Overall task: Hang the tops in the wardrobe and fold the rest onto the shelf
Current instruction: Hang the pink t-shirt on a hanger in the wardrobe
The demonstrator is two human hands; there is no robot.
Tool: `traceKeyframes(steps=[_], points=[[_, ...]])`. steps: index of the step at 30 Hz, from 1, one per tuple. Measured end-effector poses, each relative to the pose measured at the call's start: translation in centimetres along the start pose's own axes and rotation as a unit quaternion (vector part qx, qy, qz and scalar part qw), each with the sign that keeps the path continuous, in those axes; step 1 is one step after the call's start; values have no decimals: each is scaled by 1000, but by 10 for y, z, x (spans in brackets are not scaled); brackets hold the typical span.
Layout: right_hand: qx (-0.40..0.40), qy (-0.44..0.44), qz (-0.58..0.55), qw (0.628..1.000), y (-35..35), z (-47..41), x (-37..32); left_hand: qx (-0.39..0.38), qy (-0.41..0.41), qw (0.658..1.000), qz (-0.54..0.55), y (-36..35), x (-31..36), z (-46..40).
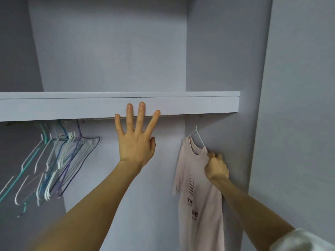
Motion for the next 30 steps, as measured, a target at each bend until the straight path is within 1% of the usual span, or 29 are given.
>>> traceKeyframes(steps=[4, 7, 9, 12, 13, 15, 19, 21, 24, 27, 28, 29, 30], points=[[-21, 60, 76, 995, 20, 29, -15, -82, -6, 997, 10, 9, -3, 15], [-37, 127, 41, 990, 30, 62, -31, -139, 10, 989, 49, 20, -9, 34], [-76, 170, -2, 983, 32, 92, -44, -189, 27, 979, 72, 30, -16, 58], [-164, 218, -65, 960, 26, 147, -66, -262, 60, 958, 104, 48, -31, 111], [-181, 228, -76, 954, 25, 159, -72, -273, 72, 952, 119, 51, -35, 125], [-244, 252, -99, 931, 13, 195, -91, -314, 113, 935, 121, 64, -51, 165], [-320, 320, -115, 884, -14, 255, -134, -376, 203, 900, 87, 90, -95, 237], [-366, 357, -116, 851, -32, 289, -163, -393, 256, 881, 59, 114, -123, 273], [-415, 431, -118, 792, -55, 348, -209, -389, 345, 854, 4, 164, -166, 327], [-463, 524, -127, 704, -70, 428, -251, -365, 457, 808, -72, 237, -197, 387], [-484, 551, -127, 668, -72, 463, -262, -354, 498, 785, -99, 270, -200, 411], [-495, 564, -123, 649, -74, 483, -265, -350, 521, 771, -111, 289, -200, 425], [-509, 593, -122, 612, -73, 521, -271, -339, 555, 747, -140, 324, -197, 449]])
Point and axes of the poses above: each hand's wrist, its own z-axis away from the middle knuckle, its own y-axis out of the back of the hand, x = y × z, the point moved 7 cm from there along -z, towards the middle knuckle, and after that the axes turned 1 degree about -z, right-handed, at the moved point
